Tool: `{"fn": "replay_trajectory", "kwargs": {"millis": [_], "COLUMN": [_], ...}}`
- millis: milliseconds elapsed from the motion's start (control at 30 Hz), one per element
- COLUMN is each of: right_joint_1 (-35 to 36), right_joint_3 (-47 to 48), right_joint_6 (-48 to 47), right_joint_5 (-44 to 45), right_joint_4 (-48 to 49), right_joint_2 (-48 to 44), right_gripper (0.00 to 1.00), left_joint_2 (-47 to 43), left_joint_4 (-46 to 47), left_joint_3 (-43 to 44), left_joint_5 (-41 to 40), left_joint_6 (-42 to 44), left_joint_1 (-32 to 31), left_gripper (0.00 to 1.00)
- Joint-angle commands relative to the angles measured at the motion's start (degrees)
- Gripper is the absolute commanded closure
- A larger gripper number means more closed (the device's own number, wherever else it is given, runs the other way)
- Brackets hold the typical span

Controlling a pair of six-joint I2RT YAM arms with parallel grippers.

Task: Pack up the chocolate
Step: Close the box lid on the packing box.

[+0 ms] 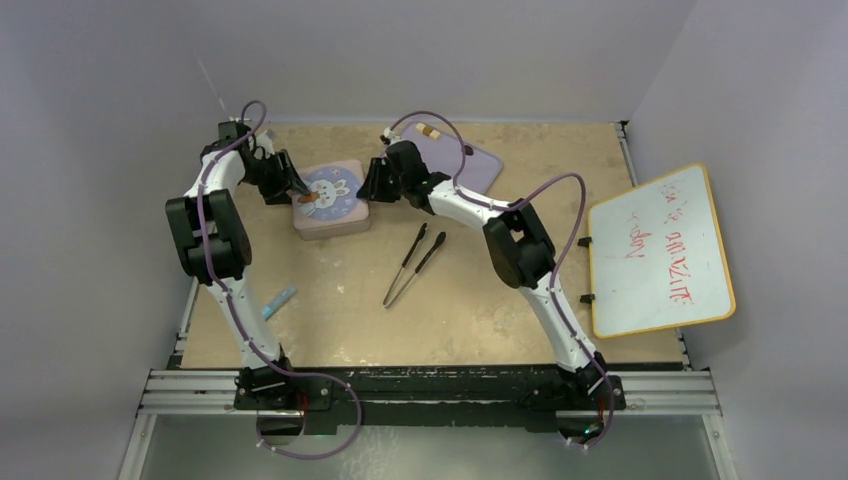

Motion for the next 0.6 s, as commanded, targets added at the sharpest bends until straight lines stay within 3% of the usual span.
{"fn": "replay_trajectory", "kwargs": {"millis": [0,133,300,567], "right_joint_1": [0.34,0.25,0.26,0.16], "right_joint_3": [-7.45,-5.51,-6.67,-3.83], "right_joint_6": [-1.69,-1.17,-1.21,-2.21], "right_joint_5": [6.9,4.54,2.17,-0.17], "right_joint_4": [-7.34,-10.49,-7.38,-7.9], "right_joint_2": [-1.7,0.69,0.73,-0.35], "right_gripper": [0.71,0.71,0.72,0.68], "left_joint_2": [0.64,1.2,-2.05,-5.35], "left_joint_4": [1.7,-0.22,2.1,13.47], "left_joint_3": [0.13,1.86,4.54,4.88], "left_joint_5": [3.11,-0.77,-5.36,1.54], "left_joint_6": [-1.17,-1.65,-4.9,-11.31], "left_joint_1": [-0.51,-0.51,0.54,0.2], "left_gripper": [0.49,0.52,0.56,0.64]}}
